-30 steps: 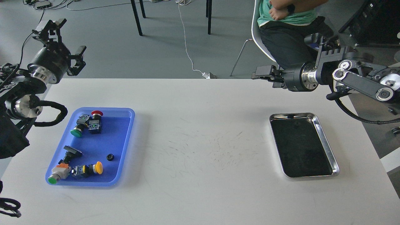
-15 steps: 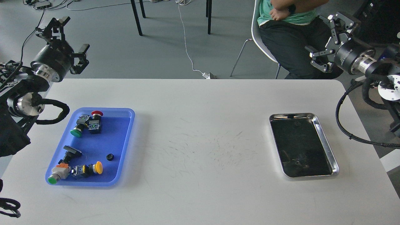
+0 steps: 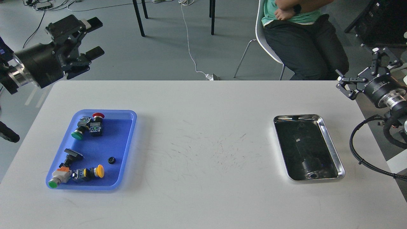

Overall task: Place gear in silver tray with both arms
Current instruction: 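Withdraw the right arm and move the left gripper toward the blue tray, then grasp another small black part in the blue tray with the left gripper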

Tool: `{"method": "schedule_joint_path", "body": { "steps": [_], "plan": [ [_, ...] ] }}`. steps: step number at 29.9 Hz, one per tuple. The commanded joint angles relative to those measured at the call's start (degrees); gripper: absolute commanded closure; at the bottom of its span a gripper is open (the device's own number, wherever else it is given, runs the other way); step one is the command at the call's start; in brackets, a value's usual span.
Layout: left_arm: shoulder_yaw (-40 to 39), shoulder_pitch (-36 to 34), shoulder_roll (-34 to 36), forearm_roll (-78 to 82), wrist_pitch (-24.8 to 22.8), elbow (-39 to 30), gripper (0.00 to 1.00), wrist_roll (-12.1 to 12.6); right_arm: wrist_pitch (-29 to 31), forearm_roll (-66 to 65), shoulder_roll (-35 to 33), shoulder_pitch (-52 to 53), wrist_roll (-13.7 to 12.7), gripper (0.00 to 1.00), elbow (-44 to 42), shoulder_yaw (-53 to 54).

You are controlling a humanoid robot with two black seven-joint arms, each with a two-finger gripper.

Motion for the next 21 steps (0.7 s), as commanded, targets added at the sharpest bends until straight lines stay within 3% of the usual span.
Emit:
{"method": "schedule_joint_path", "body": {
  "steps": [1,6,14,17,21],
  "plan": [
    [0.32,2.05,3.27,19.19,1.26,-4.99,0.02,-0.39,-0.01,-0.09,0.01,-0.8,0.2,0.03,-0.01,-0.03],
    [1.28,6.18,3.28,39.51,8.91,-6.39,0.02,-0.47,-0.01,-0.18,0.01,-1.5,0.72,0.04,0.25,-0.64],
    [10.33,7.25,2.31,72.29,21.47,-7.81,0.04,0.4,-0.01,-0.53,-0.08,-1.5,0.72,0.04,0.34,-2.4],
    [13.06,7.68,1.7,78.03,23.24,-5.62,0.08,1.37,-0.01,-0.88,-0.26,-1.42,0.72,0.04,0.34,-2.49],
    [13.68,9.0,-0.15,80.75,23.77,-1.66,0.14,0.84,-0.01,-0.89,0.09,-1.42,0.72,0.04,0.34,-2.49]
  ]
}}
